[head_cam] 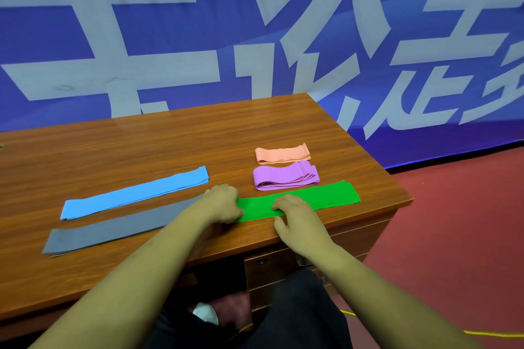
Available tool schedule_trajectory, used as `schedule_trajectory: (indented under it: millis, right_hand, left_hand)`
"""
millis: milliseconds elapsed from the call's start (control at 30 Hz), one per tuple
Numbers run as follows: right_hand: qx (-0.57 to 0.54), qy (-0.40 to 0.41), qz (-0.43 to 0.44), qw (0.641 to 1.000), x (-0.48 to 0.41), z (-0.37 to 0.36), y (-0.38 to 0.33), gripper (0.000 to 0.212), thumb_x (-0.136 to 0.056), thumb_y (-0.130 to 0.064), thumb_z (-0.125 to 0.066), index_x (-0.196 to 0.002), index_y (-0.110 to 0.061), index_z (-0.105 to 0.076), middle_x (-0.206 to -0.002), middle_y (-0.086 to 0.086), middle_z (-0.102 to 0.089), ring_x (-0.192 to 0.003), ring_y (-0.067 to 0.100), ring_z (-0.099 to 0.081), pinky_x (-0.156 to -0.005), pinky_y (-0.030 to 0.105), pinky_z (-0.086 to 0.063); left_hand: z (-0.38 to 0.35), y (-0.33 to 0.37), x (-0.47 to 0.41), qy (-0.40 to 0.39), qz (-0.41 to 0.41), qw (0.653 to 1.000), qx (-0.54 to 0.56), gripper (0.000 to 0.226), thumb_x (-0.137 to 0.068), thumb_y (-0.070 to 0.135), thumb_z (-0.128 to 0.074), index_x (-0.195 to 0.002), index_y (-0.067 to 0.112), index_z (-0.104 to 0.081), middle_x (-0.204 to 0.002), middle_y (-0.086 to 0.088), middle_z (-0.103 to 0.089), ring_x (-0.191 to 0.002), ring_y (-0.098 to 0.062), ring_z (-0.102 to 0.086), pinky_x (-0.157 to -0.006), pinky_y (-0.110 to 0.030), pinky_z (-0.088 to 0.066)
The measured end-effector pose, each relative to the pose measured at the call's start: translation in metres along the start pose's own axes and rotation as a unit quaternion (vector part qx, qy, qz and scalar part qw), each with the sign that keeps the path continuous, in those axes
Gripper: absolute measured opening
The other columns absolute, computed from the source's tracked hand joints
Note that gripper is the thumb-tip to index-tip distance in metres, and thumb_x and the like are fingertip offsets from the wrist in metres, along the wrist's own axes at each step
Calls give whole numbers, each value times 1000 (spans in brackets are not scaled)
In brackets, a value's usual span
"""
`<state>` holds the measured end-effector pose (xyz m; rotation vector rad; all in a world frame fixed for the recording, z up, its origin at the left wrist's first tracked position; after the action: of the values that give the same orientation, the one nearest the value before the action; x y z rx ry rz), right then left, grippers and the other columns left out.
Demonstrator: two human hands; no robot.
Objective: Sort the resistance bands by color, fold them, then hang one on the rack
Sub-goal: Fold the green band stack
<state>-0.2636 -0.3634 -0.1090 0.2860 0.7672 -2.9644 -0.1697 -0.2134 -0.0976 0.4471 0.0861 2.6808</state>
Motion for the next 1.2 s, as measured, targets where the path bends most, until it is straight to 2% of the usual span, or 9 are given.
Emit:
schedule_trajectory:
  millis: [200,467,533,600,667,767,900,1000,1200]
  right_hand:
    - [-21,-11,-17,1000,-6,3,-5,26,-93,-24,-55,-116,-17,-65,-115,-7,-61,-107,8,-53,-97,26,-48]
    - [-170,-40,-66,982,-20,-6,-34,20,-95,-23,-57,-109,-17,-70,-115,-3,-62,-108,10,-55,-91,21,-42]
    - [-337,-39,-169,926,-27,-7,-34,25,-97,-30,-54,-106,-12,-70,-106,3,-69,-101,18,-63,-86,29,-49]
    - [-511,-72,-258,817,-29,-13,-37,39,-98,-41,-51,-109,-8,-68,-102,11,-73,-97,25,-70,-84,35,-56]
    - [-573,-84,-289,762,-31,-13,-33,42,-95,-49,-54,-112,-11,-66,-102,12,-74,-93,27,-73,-84,38,-58]
    - [-564,-88,-282,771,-30,-8,-19,41,-88,-44,-67,-114,-13,-66,-107,10,-73,-92,28,-74,-90,41,-57]
    - [-548,-67,-304,776,-28,-8,0,30,-91,-16,-68,-117,-3,-64,-105,17,-72,-89,27,-74,-81,34,-60]
    - [-540,-55,-321,776,-30,-7,6,22,-93,-5,-61,-114,0,-63,-105,21,-71,-87,29,-74,-81,35,-60]
    - [-603,-64,-294,739,-37,11,-2,20,-89,0,-63,-109,3,-64,-100,25,-71,-87,34,-73,-77,36,-62]
  left_hand:
    - [13,-15,8,11,8,977,211,14,-86,26,-70,-91,16,-62,-86,-4,-64,-74,-17,-57,-63,-26,-40]
    - [33,-43,29,57,29,936,345,19,-80,11,-75,-95,11,-63,-79,-8,-68,-54,-8,-61,-53,-18,-51]
    - [33,-36,31,66,8,926,371,29,-76,21,-80,-98,12,-63,-82,-8,-70,-60,-9,-63,-60,-24,-52]
    - [29,-21,35,36,-24,898,437,37,-75,29,-82,-104,16,-64,-87,-6,-72,-71,-12,-64,-66,-29,-53]
    - [23,-9,35,1,-47,873,486,34,-83,30,-77,-111,16,-64,-92,-4,-71,-77,-11,-66,-63,-22,-52]
    - [18,-1,31,-13,-66,854,516,20,-97,18,-58,-115,16,-66,-104,-4,-72,-86,-10,-65,-73,-24,-53]
    - [12,5,26,-3,-87,846,526,35,-94,-10,-44,-112,13,-65,-96,1,-69,-70,-1,-62,-75,-30,-50]
    - [7,3,25,75,-107,842,523,25,-85,19,-68,-108,27,-64,-103,4,-66,-85,-4,-59,-79,-29,-48]
    - [-17,15,18,66,-145,904,396,77,-75,37,-82,-139,35,-40,-136,12,-51,-125,-4,-48,-106,-27,-40]
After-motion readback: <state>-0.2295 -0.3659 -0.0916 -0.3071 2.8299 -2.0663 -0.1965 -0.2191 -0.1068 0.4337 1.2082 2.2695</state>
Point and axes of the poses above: each hand's wrist, its own x-axis away from the middle knuckle, its own z-axis out of the back of the hand, y = z × x, the point moved 6 cm from there along -x, towards the middle knuckle
